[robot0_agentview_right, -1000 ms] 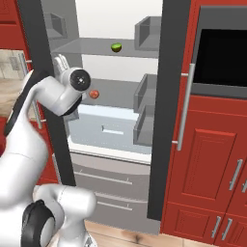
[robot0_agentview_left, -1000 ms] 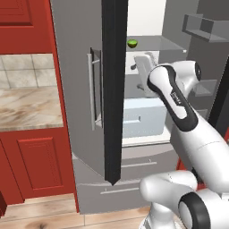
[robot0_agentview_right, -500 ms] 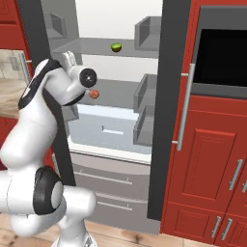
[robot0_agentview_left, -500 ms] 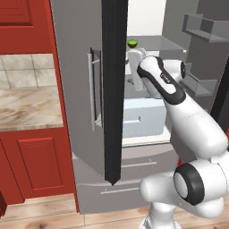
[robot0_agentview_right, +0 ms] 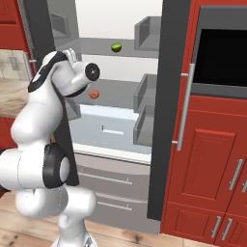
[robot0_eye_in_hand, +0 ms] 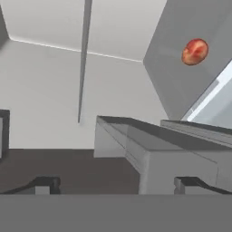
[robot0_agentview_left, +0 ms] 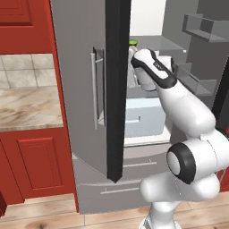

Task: Retrieve the kiwi and peach from the fridge and place them into the bowl on the dining table.

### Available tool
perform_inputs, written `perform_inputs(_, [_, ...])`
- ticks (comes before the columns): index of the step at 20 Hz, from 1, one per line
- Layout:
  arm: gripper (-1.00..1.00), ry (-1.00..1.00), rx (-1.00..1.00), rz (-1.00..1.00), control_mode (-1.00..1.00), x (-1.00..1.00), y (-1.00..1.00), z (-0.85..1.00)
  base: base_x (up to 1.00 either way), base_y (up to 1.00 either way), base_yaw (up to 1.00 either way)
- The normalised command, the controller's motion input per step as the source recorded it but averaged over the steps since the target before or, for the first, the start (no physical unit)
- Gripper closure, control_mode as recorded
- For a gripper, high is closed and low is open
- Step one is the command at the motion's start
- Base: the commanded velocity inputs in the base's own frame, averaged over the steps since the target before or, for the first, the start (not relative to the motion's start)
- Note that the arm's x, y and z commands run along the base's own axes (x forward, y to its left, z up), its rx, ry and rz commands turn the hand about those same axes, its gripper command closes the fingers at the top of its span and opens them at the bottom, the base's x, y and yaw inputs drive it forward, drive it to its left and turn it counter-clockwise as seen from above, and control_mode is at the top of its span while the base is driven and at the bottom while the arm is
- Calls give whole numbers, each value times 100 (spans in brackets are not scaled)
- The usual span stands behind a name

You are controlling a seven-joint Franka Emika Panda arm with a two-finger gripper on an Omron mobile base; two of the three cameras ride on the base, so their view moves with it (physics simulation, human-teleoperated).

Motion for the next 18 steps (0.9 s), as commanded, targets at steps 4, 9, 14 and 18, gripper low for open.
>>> perform_inputs(4, [-100,1,0,11,-100,-14,69,0,0,0,0])
perform_inputs(9, [-100,-10,-2,12,-100,-100,100,-2,0,0,0])
perform_inputs(14, [-100,-9,-2,10,-100,-100,100,-2,0,0,0])
perform_inputs(18, [-100,-4,-1,8,-100,-100,100,-1,0,0,0])
